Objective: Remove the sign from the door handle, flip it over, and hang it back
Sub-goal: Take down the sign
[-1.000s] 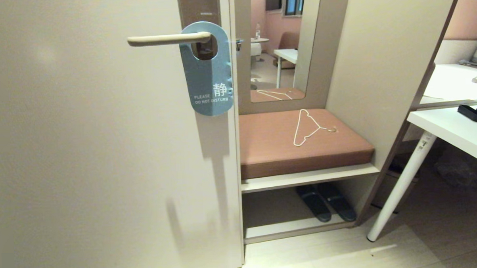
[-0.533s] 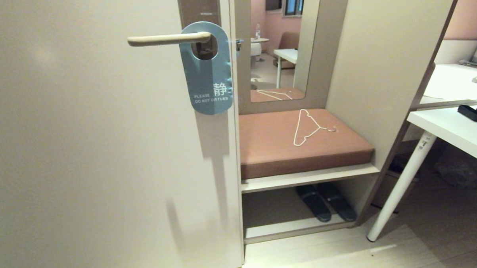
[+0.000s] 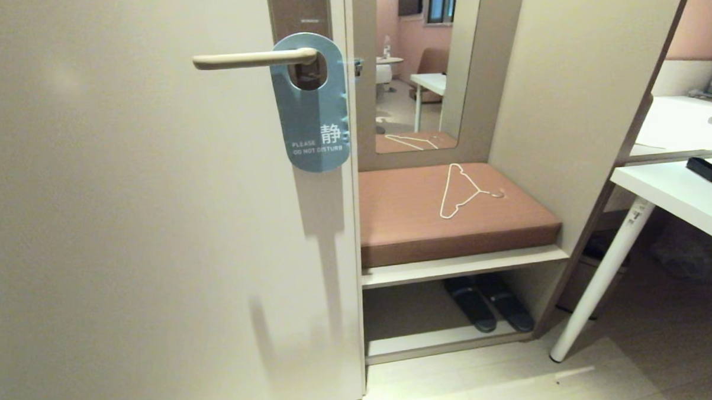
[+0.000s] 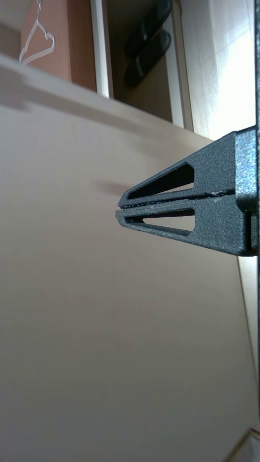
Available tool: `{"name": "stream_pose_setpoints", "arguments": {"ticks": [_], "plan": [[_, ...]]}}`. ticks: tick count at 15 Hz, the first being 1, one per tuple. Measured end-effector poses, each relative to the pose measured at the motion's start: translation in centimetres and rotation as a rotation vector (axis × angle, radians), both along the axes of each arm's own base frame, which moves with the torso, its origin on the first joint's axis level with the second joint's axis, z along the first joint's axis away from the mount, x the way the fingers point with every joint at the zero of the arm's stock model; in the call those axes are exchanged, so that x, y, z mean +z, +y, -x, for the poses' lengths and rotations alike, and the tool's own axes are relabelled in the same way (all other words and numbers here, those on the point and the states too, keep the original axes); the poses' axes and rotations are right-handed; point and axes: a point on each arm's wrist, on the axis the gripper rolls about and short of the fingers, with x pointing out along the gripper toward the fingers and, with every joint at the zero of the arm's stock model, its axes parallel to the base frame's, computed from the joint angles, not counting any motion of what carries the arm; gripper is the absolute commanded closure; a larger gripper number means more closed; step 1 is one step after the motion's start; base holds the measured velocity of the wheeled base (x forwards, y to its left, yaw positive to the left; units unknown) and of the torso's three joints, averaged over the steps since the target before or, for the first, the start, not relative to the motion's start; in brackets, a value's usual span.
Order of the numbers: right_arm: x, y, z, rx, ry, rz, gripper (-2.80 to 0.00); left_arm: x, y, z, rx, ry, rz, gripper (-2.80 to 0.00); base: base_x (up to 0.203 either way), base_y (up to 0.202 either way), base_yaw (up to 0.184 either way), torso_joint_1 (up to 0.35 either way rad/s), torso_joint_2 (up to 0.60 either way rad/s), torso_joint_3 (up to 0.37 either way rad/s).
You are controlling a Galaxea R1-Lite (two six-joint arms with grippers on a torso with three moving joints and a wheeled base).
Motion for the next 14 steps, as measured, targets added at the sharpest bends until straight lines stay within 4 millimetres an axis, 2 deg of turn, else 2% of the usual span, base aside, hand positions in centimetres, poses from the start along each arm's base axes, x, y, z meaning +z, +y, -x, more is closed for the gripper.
{"name": "stream_pose_setpoints", "arguments": {"ticks": [2, 10, 14], "plan": [[0.0, 0.0, 0.0, 0.0, 0.0, 0.0, 0.0, 0.0, 0.0, 0.0, 0.0, 0.0, -0.001, 0.0, 0.002, 0.09, -0.007, 0.0, 0.0, 0.003], [0.0, 0.0, 0.0, 0.0, 0.0, 0.0, 0.0, 0.0, 0.0, 0.0, 0.0, 0.0, -0.002, 0.0, 0.0, 0.183, -0.001, 0.002, 0.0, 0.004], [0.0, 0.0, 0.0, 0.0, 0.0, 0.0, 0.0, 0.0, 0.0, 0.0, 0.0, 0.0, -0.002, 0.0, 0.0, 0.021, 0.0, 0.001, 0.0, 0.001]]}}
